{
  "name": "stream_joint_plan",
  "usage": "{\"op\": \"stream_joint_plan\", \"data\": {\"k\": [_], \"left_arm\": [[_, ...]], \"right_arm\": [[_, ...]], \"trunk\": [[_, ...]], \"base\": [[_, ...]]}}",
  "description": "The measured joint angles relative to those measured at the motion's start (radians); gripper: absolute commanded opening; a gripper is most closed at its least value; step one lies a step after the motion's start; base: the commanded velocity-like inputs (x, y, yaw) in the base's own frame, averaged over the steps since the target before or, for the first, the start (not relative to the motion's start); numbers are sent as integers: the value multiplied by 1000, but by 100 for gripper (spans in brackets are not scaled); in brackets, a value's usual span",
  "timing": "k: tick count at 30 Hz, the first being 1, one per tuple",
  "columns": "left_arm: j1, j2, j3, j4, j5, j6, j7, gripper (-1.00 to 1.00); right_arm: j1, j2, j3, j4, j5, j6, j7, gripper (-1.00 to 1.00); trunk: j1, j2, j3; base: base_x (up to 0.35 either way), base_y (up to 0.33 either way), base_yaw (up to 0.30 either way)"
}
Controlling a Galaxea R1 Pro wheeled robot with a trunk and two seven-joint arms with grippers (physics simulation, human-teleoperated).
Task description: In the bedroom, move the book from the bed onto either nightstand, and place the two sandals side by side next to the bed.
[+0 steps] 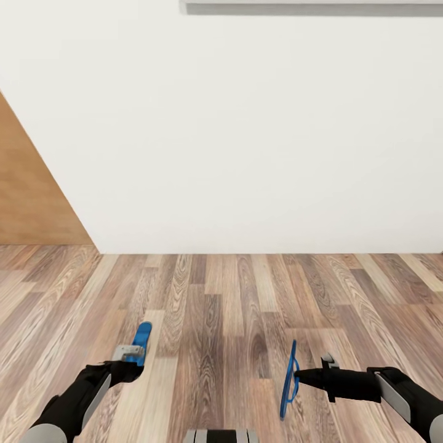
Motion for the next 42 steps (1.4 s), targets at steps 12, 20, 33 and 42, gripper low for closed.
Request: {"op": "stream_joint_plan", "data": {"k": [12, 20, 33, 42], "left_arm": [[0, 0, 0, -5, 0, -1, 0, 100], [0, 1, 1, -5, 0, -2, 1, 100], [0, -12, -4, -5, 0, -26, 93, 100], [0, -15, -6, -4, 5, -40, 99, 100]], "right_arm": [[0, 0, 0, 0, 0, 0, 0, -100], [0, 0, 0, 0, 0, -1, 0, -100], [0, 0, 0, 0, 0, -1, -5, -100], [0, 0, 0, 0, 0, -1, -4, -100]], "trunk": [[0, 0, 0], [0, 0, 0], [0, 0, 0], [0, 0, 0]], "base": [[83, 5, 0], [160, 62, 0], [3, 1, 0], [89, 0, 0]]}}
